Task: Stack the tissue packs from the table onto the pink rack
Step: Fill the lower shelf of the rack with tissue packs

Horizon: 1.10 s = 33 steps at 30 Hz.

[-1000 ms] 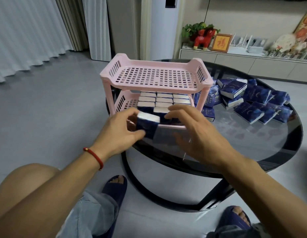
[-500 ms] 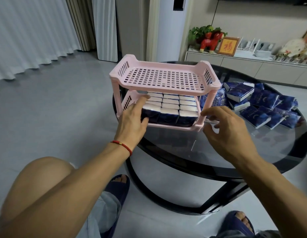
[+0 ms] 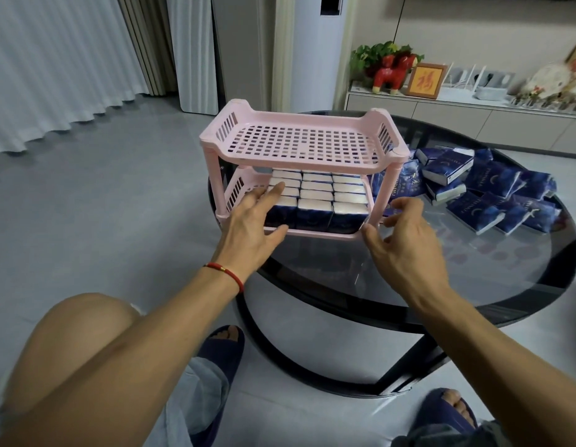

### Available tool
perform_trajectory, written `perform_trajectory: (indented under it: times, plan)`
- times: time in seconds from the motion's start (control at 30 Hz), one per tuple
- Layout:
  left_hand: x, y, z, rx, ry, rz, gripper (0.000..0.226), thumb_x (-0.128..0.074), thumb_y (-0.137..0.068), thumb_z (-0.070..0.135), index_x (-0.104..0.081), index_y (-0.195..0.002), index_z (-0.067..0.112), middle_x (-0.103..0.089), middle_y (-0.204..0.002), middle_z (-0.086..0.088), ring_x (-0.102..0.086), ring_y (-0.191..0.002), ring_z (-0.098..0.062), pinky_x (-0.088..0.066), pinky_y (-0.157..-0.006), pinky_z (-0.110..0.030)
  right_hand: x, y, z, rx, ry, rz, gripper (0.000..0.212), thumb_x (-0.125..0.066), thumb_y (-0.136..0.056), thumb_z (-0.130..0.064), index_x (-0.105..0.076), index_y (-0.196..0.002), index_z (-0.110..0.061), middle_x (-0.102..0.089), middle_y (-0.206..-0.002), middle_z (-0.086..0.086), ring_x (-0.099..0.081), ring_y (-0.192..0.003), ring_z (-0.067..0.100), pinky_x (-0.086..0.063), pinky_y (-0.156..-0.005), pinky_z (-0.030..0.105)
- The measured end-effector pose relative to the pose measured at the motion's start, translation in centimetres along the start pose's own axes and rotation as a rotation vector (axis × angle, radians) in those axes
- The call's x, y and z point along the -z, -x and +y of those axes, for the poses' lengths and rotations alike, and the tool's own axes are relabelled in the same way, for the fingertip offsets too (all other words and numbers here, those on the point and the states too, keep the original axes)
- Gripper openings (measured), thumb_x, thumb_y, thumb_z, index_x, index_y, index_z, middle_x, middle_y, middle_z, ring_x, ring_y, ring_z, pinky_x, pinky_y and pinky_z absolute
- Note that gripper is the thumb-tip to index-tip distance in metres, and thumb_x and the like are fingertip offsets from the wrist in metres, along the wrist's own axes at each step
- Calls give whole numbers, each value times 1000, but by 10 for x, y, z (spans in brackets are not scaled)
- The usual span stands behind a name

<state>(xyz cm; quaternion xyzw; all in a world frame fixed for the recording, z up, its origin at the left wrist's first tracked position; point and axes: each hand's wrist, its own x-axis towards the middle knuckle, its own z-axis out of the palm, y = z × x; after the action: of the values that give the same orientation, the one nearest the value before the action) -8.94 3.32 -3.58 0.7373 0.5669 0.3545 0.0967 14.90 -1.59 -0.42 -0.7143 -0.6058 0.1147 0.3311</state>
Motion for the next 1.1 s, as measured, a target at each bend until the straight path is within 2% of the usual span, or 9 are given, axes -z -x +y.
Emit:
perform_trajectory:
  times: [0.07,0.13,0.27,0.37,0.5,0.63,0.77,0.9,1.1]
  plan:
    - [0,2,4,-8,-22,-26,81,-76,-90,25,-33,-159,23,-44,-154,-10,-44,-141,-29,-47,-111,-49,0,3,0,-10,-7,15,40,-65,-95,-36,-40,-122,-19,-59,-99,-7,-65,-88,26,-50,-73,40]
    - [3,6,11,-37,-140,-20,83,-75,-90,23,-30,-159,20,-40,-155,-13,-41,-143,-31,-48,-109,-52,1,1,5,-31,23,-23,38,-65,-93,-35,-43,-120,-19,-63,-107,-1,-65,-93,28,-54,-79,46]
    - [13,19,38,-201,-366,117,57,-69,-86,9,-54,-141,11,-50,-141,-17,-46,-133,-35,-55,-98,-51,14,-18,27,-115,106,-46,34,-65,-88,-28,-52,-118,-17,-61,-117,6,-61,-102,27,-55,-88,51]
    - [11,30,60,-387,-302,189,42,-64,-81,-1,-67,-121,7,-60,-119,-14,-56,-110,-34,-54,-89,-47,29,-38,58,-182,184,26,39,-63,-88,-28,-53,-122,-12,-57,-123,14,-59,-107,34,-53,-93,51]
    - [-9,34,87,-499,-131,70,38,-64,-80,-3,-69,-116,7,-60,-108,-8,-56,-101,-27,-53,-87,-42,53,-62,105,-320,292,160,53,-67,-89,-27,-42,-131,-7,-47,-131,23,-52,-117,46,-49,-97,54]
    - [-33,30,110,-439,-36,-63,39,-63,-81,1,-69,-117,14,-60,-110,0,-56,-103,-22,-55,-86,-41,63,-74,138,-274,407,148,65,-71,-92,-39,-39,-145,-22,-39,-139,23,-50,-122,45,-47,-98,55]
    - [-57,24,134,-357,65,-127,36,-63,-84,5,-68,-117,18,-60,-110,3,-56,-108,-18,-53,-93,-36,61,-75,152,-240,398,115,62,-76,-89,-41,-47,-140,-23,-38,-137,19,-48,-121,41,-47,-99,53]
    - [-78,20,155,-309,125,-194,39,-63,-86,8,-66,-124,16,-63,-119,-1,-55,-117,-20,-45,-106,-35,69,-72,148,-215,295,-11,61,-82,-80,-33,-51,-131,-20,-45,-129,12,-54,-108,33,-52,-89,44]
    - [-107,-9,185,-183,62,-438,61,-54,-101,25,-32,-156,10,-44,-151,-12,-34,-141,-31,-23,-116,-33,96,-41,137,178,111,-292,57,-83,-76,-13,-58,-124,-30,-51,-124,-4,-59,-97,13,-58,-78,29]
